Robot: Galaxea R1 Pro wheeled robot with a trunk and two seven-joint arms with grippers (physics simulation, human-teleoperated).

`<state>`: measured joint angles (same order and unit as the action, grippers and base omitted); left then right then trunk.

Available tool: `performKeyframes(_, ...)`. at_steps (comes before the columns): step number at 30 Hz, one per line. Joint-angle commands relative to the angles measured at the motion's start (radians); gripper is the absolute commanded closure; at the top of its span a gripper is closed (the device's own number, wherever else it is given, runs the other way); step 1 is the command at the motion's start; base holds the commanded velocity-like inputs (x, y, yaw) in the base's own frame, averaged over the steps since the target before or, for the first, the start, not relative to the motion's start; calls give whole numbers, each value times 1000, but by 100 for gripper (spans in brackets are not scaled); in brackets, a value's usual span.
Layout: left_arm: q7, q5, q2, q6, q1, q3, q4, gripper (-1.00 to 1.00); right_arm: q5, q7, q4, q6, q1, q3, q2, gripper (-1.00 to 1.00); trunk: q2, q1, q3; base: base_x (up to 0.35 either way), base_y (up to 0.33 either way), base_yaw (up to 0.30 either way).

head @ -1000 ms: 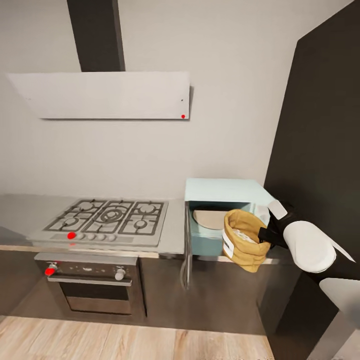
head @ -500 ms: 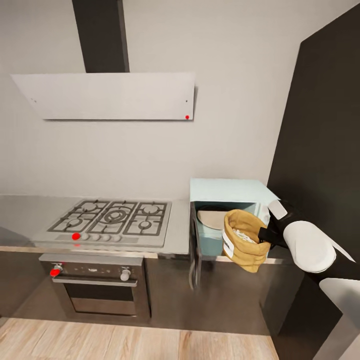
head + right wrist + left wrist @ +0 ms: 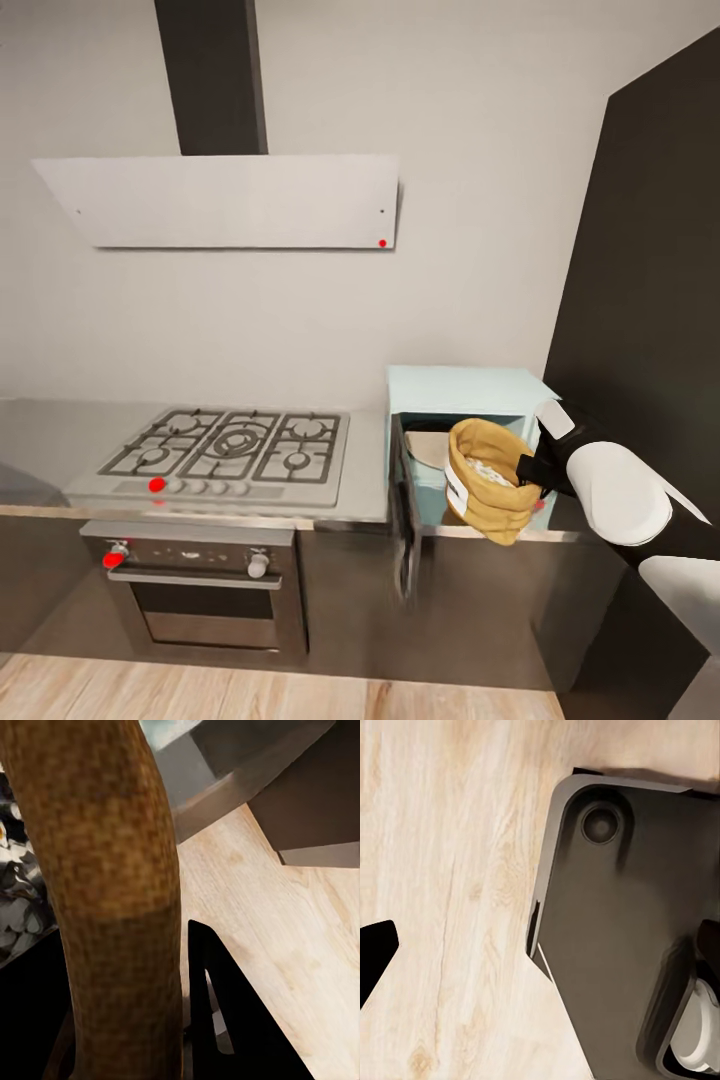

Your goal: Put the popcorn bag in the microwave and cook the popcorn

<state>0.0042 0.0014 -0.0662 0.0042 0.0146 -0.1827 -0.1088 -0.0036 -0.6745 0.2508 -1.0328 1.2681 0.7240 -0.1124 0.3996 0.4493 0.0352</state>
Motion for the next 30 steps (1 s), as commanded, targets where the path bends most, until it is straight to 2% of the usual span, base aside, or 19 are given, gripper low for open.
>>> performKeyframes(1, 0, 0, 0, 0, 1, -3, -2, -100, -1, -5, 1, -3, 0, 5, 0, 100, 0, 1, 0, 150, 133, 0)
performKeyframes(14, 0, 0, 0, 1, 1, -3, -2, -100, -1, -5, 1, -3, 0, 5, 0, 100, 0, 1, 1, 69, 18, 0)
performKeyframes(30, 0, 0, 0, 1, 1, -3, -2, -100, -1, -5, 1, -3, 0, 5, 0, 100, 0, 1, 1, 141, 6, 0)
